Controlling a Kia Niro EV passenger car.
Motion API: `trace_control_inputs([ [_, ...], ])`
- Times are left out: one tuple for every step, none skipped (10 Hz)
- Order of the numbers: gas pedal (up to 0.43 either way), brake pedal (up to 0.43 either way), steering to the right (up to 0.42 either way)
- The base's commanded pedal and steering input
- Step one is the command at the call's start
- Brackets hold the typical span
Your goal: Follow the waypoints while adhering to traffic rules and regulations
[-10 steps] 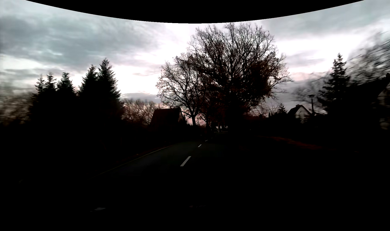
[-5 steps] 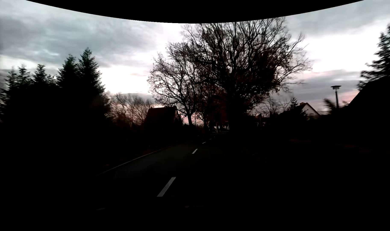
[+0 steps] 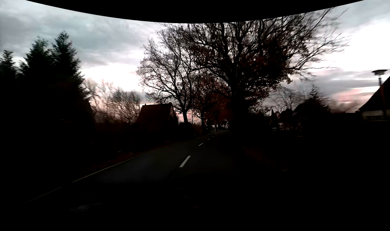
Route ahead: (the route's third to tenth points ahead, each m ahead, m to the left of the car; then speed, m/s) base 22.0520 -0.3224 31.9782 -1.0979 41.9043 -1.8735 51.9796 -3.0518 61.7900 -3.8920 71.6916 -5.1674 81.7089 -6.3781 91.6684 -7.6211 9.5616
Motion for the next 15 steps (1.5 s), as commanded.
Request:
trace_control_inputs([
  [0.087, 0.0, 0.009],
  [0.087, 0.0, 0.009],
  [0.087, 0.0, 0.009],
  [0.087, 0.0, 0.009],
  [0.087, 0.0, 0.01],
  [0.087, 0.0, 0.01],
  [0.087, 0.0, 0.011],
  [0.079, 0.0, 0.013],
  [0.079, 0.0, 0.014],
  [0.067, 0.0, 0.015],
  [0.067, 0.0, 0.016],
  [0.079, 0.0, 0.016],
  [0.079, 0.0, 0.017],
  [0.087, 0.0, 0.018],
  [0.087, 0.0, 0.019],
])
